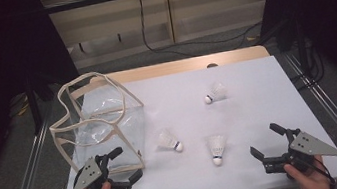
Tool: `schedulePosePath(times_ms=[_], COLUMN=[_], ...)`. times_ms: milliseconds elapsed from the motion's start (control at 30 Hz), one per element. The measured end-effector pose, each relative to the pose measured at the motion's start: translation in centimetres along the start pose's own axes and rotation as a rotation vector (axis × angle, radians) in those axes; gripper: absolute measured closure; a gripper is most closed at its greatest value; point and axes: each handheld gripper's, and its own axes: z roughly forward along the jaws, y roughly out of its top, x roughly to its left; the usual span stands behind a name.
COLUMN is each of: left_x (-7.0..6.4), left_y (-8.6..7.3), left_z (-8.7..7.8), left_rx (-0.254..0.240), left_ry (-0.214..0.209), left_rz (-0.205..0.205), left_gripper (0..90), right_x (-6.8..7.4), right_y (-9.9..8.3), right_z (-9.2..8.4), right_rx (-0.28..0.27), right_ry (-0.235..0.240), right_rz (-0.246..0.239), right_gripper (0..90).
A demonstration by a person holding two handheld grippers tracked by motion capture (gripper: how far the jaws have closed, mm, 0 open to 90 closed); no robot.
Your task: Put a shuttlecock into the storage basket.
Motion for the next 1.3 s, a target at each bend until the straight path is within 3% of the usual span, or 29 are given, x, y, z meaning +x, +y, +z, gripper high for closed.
schedulePosePath(times_ms=[533, 1300], left_x=[-0.5, -1.5], left_y=[0.2, 0.2], left_z=[0.2, 1.4], left_rx=[-0.009, 0.002], left_ry=[-0.022, -0.118], left_rz=[-0.004, -0.007], left_gripper=[1.2, 1.2], right_x=[0.0, 0.0], right_y=[0.0, 0.0], right_z=[0.0, 0.1], right_rx=[-0.003, 0.002], right_ry=[0.007, 0.017], right_rz=[-0.003, -0.002], right_gripper=[0.6, 0.8])
